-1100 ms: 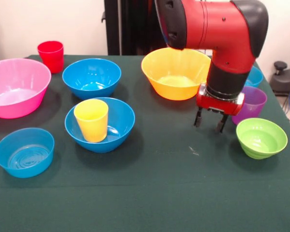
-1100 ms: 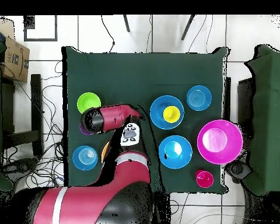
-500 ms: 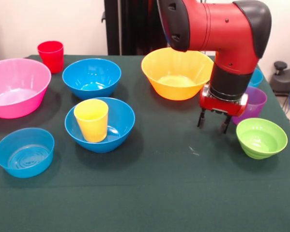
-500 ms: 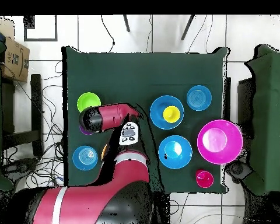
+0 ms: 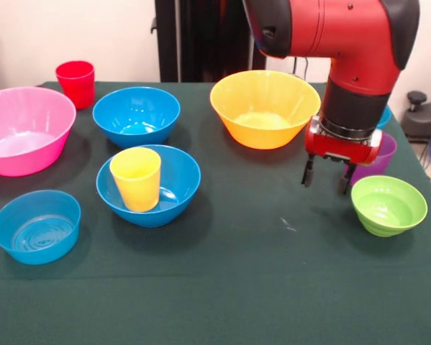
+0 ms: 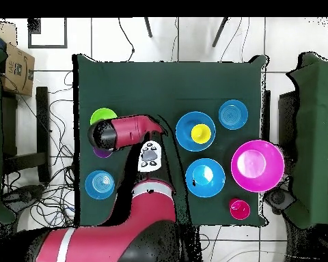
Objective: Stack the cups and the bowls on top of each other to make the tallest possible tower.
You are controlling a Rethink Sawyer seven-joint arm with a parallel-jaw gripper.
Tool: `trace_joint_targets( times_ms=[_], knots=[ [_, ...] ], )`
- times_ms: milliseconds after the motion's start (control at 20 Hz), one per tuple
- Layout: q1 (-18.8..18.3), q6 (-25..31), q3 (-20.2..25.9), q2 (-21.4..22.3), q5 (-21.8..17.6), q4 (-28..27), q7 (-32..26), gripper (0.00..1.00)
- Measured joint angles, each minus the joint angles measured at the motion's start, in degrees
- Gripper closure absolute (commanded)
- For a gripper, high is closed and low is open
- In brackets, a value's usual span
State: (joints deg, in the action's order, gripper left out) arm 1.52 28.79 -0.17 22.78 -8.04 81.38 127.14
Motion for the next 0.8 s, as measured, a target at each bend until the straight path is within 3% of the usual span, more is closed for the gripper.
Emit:
trace_joint_targets(
  times_ms=[800],
  knots=[
    [2.07,4.05,0.21,3.11,-0.02,-2.38,0.00,0.00]
  ],
)
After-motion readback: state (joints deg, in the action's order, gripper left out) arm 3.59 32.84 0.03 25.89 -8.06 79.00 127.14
